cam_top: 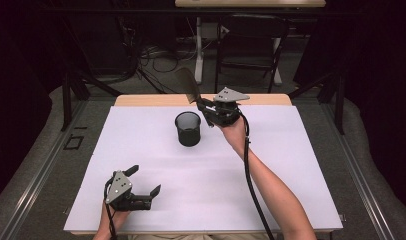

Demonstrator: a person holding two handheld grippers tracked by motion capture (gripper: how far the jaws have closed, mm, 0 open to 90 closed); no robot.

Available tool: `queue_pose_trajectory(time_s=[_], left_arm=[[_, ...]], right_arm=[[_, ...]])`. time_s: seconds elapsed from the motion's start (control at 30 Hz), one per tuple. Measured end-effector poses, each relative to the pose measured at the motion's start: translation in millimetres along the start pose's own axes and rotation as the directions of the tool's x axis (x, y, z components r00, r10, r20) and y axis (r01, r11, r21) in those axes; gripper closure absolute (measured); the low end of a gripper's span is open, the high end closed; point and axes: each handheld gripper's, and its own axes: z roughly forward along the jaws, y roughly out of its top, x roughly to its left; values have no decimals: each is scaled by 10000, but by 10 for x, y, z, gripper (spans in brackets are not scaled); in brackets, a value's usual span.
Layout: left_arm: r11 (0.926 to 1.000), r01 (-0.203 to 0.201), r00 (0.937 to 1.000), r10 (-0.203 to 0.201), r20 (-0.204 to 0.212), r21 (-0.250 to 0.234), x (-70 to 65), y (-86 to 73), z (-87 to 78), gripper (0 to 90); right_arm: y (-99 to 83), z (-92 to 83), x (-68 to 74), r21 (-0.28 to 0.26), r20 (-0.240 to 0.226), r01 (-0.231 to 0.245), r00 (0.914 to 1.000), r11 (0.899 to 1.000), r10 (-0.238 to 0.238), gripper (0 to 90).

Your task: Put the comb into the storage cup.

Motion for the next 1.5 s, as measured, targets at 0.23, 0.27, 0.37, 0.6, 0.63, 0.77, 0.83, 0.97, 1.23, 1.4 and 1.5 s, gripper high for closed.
queue_pose_trajectory(time_s=[0.23, 0.27, 0.37, 0.6, 0.63, 0.77, 0.83, 0.97, 1.23, 1.4, 1.5], left_arm=[[10000, -27, 10000, 27, 25, 4, 4, 0, 4, 0], [10000, -24, 10000, 24, 7, 1, 4, 0, 2, 0], [10000, 9, 10000, -9, 9, -24, 5, -1, 0, 0], [10000, 1, 10000, -1, 4, -33, 6, -1, -1, 0], [10000, 3, 10000, -3, 6, -34, 6, 0, -1, 0], [10000, 7, 10000, -7, -1, -39, 5, 0, -2, 0], [10000, -2, 10000, 2, -5, -36, 6, 0, -2, 0], [10000, -3, 10000, 3, 0, -17, 9, 0, -4, 0], [10000, -9, 10000, 9, -3, -29, 8, 0, -6, 0], [10000, -13, 10000, 13, -3, -22, 7, 0, -6, 0], [10000, -10, 10000, 10, -10, -24, 9, 0, -6, 0]], right_arm=[[18, 19, 14, -264, 149, 42, 9999, 9996, -38, 727], [24, 22, 17, -315, 194, 73, 9998, 9995, -67, 727], [45, 32, 23, -414, 236, 82, 9997, 9991, -72, 727], [87, 56, 40, -624, 337, 136, 9994, 9980, -115, 727], [92, 61, 42, -630, 342, 137, 9993, 9979, -116, 727], [113, 80, 54, -705, 367, 176, 9992, 9974, -151, 727], [123, 92, 57, -723, 347, 197, 9993, 9972, -173, 728], [141, 112, 64, -771, 368, 198, 9992, 9968, -170, 727], [167, 149, 80, -843, 386, 246, 9990, 9961, -214, 727], [177, 177, 97, -846, 356, 292, 9990, 9960, -263, 727], [181, 194, 112, -849, 313, 281, 9992, 9960, -255, 727]])
